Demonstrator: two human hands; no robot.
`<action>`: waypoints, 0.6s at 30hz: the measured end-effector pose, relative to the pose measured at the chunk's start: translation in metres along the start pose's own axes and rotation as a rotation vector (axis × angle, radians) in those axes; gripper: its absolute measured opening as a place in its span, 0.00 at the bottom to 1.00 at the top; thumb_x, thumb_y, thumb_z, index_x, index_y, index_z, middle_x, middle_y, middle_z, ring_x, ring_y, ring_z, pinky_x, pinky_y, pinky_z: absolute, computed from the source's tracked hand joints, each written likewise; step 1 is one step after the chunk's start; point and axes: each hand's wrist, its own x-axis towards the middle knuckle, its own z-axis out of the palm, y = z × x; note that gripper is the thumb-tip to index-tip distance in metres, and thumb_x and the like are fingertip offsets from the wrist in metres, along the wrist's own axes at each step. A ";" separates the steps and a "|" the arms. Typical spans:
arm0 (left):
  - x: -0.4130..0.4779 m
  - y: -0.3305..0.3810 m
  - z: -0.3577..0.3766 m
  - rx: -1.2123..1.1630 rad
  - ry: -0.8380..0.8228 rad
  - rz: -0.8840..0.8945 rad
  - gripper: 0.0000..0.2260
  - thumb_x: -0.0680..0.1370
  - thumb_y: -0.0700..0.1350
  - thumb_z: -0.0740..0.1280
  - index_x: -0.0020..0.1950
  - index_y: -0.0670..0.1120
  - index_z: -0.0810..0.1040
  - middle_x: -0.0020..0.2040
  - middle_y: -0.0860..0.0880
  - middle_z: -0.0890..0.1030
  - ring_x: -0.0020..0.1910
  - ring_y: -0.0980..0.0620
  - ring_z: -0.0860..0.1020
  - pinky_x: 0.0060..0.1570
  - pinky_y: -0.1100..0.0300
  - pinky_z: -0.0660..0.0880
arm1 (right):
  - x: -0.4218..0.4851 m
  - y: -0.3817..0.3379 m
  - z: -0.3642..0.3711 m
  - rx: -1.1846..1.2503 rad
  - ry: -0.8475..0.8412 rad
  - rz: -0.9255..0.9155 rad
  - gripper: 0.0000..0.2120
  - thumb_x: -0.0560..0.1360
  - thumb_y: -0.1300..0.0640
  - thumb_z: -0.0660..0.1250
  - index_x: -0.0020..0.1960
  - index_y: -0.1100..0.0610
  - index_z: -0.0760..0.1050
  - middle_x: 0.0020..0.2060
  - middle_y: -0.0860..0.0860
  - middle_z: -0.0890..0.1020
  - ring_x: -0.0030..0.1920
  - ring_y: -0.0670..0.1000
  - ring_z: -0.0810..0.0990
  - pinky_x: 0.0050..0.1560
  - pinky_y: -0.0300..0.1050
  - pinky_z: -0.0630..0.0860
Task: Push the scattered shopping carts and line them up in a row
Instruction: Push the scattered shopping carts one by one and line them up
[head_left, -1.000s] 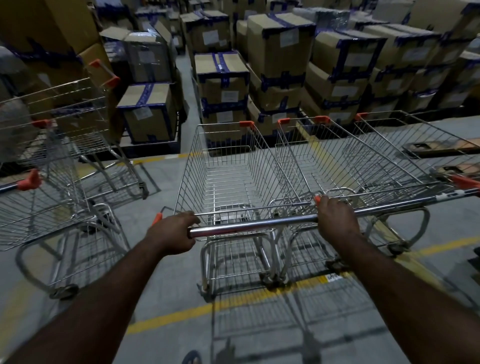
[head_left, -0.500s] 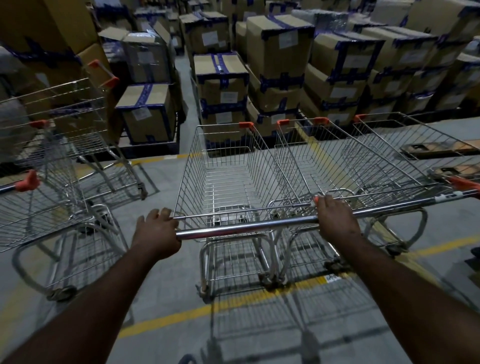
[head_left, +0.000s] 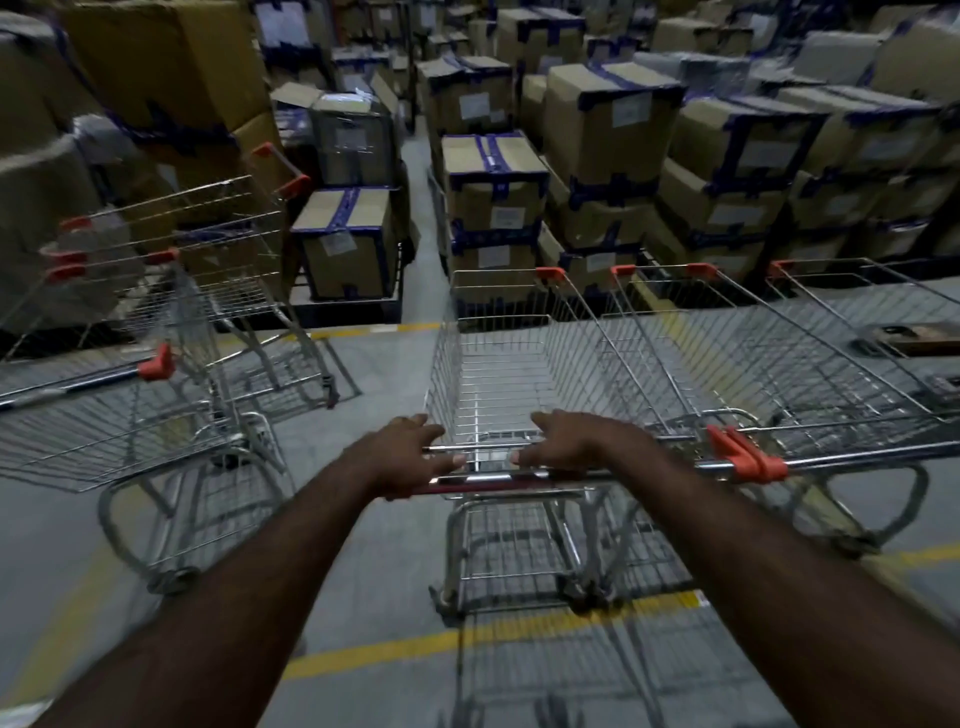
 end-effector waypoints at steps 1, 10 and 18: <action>0.000 -0.005 -0.005 0.016 0.029 0.000 0.38 0.76 0.74 0.55 0.78 0.52 0.65 0.80 0.46 0.62 0.77 0.46 0.61 0.73 0.45 0.64 | 0.005 -0.021 -0.002 -0.014 0.044 -0.033 0.46 0.75 0.30 0.64 0.83 0.51 0.50 0.82 0.56 0.53 0.80 0.58 0.57 0.78 0.62 0.57; -0.024 -0.111 -0.052 0.017 0.207 -0.090 0.30 0.82 0.65 0.54 0.79 0.49 0.64 0.81 0.44 0.59 0.79 0.44 0.58 0.74 0.47 0.61 | 0.048 -0.180 -0.013 -0.105 0.222 -0.264 0.42 0.77 0.29 0.59 0.82 0.51 0.53 0.82 0.55 0.55 0.80 0.58 0.58 0.74 0.70 0.57; -0.073 -0.222 -0.075 -0.033 0.339 -0.206 0.28 0.82 0.63 0.58 0.78 0.50 0.65 0.80 0.46 0.62 0.78 0.46 0.61 0.72 0.49 0.63 | 0.083 -0.299 -0.007 -0.133 0.255 -0.399 0.37 0.78 0.32 0.62 0.80 0.50 0.60 0.79 0.54 0.62 0.76 0.57 0.64 0.72 0.66 0.62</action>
